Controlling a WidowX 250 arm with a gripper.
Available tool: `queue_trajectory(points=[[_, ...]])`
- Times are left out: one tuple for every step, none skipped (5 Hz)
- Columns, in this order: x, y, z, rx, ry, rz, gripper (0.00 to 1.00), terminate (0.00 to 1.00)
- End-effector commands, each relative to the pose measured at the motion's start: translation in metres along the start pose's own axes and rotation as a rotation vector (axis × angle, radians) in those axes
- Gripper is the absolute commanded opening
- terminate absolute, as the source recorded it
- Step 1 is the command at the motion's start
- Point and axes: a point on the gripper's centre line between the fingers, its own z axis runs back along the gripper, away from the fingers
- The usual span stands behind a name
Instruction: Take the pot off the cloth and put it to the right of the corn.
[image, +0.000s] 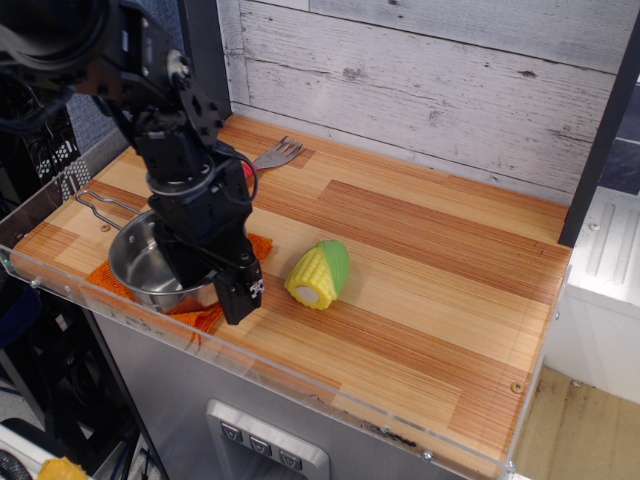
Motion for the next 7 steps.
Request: queue_trajectory(points=[[0.011,0.004,-0.003,0.032,-0.001,0.01,0.0,0.0],[0.012,0.007,0.005,0.034,-0.019,0.022,0.0,0.0],[0.012,0.007,0.016,0.023,-0.033,0.029,0.0,0.0],[0.01,0.012,0.048,0.007,-0.033,0.065,0.0,0.0],[0.01,0.022,0.089,0.006,-0.039,0.13,0.0,0.0],[0.038,0.011,0.1,0.025,-0.072,0.085,0.0,0.0],[0.081,-0.024,0.084,0.007,-0.077,-0.027,0.0,0.0]])
